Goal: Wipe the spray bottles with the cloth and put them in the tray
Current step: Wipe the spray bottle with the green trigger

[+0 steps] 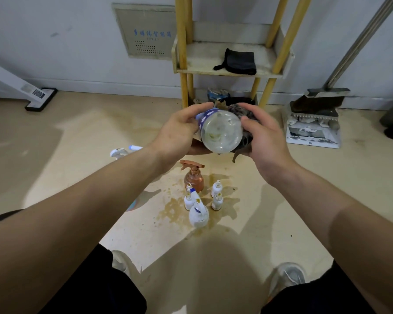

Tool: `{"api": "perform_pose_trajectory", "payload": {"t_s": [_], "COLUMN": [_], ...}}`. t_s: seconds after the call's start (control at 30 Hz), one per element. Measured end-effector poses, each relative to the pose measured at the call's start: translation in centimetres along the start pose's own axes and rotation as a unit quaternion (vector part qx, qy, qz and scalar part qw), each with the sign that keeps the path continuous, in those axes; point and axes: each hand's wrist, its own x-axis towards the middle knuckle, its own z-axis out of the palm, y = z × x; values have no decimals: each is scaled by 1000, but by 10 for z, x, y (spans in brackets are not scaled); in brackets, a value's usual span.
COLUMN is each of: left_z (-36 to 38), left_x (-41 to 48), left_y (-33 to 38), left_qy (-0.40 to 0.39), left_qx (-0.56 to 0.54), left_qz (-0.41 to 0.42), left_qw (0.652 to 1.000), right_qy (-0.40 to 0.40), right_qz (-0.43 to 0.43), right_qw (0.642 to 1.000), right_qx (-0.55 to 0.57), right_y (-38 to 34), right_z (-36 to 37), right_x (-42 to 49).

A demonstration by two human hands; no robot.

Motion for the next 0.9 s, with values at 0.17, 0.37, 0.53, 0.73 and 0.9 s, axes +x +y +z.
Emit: {"api": "perform_pose_trajectory", "payload": {"t_s": [0.17,0.37,0.53,0.73,0.9], "left_z": [-8,-10,-16,-17,-14], "left_x": [4,7,6,4,5], "left_y": [-7,-7,-6,-4,-1], "left_qy": [-83,8,-14,-21,-10], "left_qx": [187,445,448,301,303], "left_qz": [98,198,206,167,142], "left_qw": [974,873,870,939,942], "right_qy": [23,54,55,0,-52], "right_qz": [54,116,130,4,-303], "right_qw": [996,983,976,994,926], "right_qx": [62,131,164,112,-218], "right_y": [-5,0,3,4,5], "right_z": [-5,0,5,14,13], "right_x": [5,-1,-5,-9,-13]}}
